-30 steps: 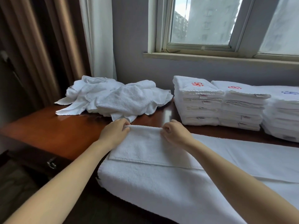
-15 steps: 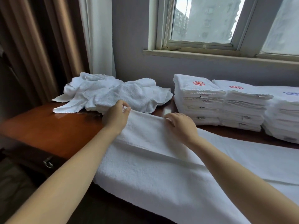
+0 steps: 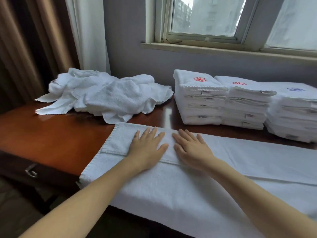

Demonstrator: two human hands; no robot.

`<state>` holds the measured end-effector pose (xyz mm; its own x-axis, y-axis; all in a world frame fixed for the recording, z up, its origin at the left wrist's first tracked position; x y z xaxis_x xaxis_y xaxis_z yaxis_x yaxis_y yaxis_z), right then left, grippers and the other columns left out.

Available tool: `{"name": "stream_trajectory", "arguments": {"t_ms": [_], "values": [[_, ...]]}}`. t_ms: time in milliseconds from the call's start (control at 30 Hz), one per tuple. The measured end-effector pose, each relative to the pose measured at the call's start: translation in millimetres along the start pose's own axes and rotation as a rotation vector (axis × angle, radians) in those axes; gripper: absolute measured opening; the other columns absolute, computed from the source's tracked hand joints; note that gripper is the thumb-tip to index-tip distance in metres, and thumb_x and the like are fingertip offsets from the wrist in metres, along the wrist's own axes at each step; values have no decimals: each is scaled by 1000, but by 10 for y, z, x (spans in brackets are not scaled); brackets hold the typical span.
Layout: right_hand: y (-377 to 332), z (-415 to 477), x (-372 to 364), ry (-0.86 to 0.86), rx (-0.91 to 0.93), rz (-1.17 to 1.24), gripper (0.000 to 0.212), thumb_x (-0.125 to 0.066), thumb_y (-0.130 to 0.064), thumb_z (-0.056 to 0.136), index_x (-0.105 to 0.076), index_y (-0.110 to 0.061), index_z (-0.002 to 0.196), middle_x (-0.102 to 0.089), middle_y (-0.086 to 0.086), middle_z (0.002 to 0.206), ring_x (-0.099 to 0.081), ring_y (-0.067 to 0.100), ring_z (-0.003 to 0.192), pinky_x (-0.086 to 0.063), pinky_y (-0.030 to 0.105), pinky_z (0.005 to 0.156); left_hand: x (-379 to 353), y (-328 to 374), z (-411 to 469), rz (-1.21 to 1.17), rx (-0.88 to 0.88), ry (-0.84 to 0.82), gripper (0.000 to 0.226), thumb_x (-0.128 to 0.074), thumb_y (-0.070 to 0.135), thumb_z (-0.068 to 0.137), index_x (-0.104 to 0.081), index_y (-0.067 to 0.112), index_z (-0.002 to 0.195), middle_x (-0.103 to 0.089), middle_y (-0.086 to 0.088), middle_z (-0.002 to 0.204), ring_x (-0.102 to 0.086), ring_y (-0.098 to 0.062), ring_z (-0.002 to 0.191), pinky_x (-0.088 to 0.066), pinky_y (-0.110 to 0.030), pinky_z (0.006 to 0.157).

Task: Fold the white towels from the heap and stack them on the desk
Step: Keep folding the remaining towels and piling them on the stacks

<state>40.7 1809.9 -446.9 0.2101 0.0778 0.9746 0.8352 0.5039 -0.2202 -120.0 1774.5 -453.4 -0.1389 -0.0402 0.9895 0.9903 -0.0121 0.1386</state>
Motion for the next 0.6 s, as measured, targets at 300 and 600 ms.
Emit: {"name": "stream_trajectory", "arguments": {"t_ms": [300,600], "values": [[13,225,60,68,15,64,50,-31,-42,102,-33,-31,150,-20,-2,163,-11,15,150,-4,45,120,62,-142,254,7,-26,-43,60,-17,59,100,-9,39,156,4,8,165,6,-10,151,4,-46,122],[336,-376,397,133,-34,256,40,-43,-24,101,-52,-24,140,-48,-6,147,-42,15,134,-34,29,106,267,100,121,-154,-77,88,46,-38,40,103,-40,29,148,-30,3,159,-19,-13,148,-8,-37,120]]}}
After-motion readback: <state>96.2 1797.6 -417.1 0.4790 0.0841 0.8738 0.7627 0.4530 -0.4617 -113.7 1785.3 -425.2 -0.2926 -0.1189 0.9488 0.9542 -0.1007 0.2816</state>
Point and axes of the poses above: each hand's wrist, its own z-axis towards the middle knuckle, its own x-axis out of the back of the hand, y = z × x, the point moved 5 cm from there along z, towards the middle knuckle
